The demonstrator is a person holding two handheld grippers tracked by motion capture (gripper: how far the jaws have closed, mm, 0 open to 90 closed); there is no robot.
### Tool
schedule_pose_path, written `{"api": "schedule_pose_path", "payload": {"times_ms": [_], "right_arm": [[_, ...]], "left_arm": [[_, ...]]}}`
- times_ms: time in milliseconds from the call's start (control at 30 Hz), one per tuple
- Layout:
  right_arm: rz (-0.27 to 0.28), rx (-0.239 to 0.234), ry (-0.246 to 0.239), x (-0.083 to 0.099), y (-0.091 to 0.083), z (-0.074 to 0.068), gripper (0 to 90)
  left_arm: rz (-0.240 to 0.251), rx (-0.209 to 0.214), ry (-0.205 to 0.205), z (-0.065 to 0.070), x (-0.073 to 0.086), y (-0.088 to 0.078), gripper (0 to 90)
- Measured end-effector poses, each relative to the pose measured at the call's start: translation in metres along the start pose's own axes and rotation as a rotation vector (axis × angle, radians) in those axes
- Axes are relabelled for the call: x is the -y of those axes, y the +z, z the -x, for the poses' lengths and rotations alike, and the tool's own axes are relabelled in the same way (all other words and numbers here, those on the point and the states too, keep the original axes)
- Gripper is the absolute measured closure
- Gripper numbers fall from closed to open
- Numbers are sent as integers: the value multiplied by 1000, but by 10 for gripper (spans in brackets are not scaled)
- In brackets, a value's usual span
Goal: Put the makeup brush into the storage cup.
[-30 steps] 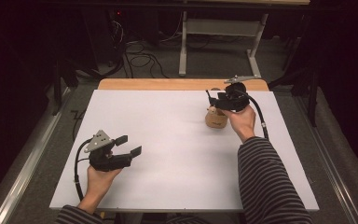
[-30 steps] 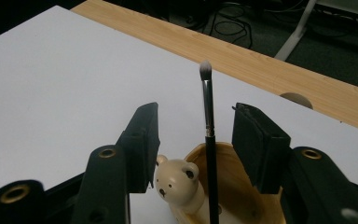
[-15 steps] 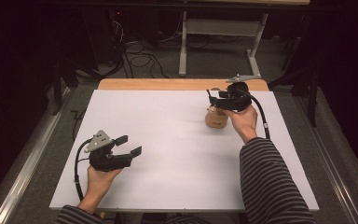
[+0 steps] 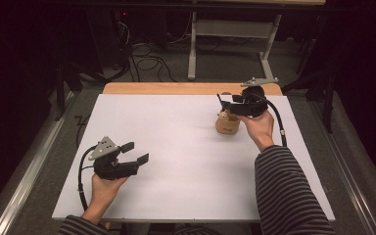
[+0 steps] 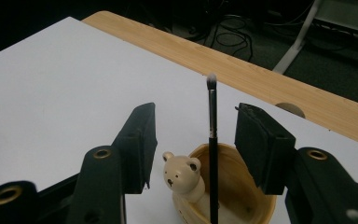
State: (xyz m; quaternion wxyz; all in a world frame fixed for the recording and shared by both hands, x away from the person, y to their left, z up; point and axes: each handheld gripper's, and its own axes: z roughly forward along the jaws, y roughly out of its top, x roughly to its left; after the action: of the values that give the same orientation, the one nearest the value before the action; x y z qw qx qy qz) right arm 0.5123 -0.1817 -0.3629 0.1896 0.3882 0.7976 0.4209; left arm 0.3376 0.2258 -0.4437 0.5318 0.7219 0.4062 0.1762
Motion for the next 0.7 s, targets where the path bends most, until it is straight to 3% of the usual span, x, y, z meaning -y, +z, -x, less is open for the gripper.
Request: {"api": "schedule_pose_path", "payload": {"times_ms": [700], "right_arm": [[26,-21,-9,8,-18,-1,494]], "left_arm": [[-2,0,1,0,0,0,272]]}}
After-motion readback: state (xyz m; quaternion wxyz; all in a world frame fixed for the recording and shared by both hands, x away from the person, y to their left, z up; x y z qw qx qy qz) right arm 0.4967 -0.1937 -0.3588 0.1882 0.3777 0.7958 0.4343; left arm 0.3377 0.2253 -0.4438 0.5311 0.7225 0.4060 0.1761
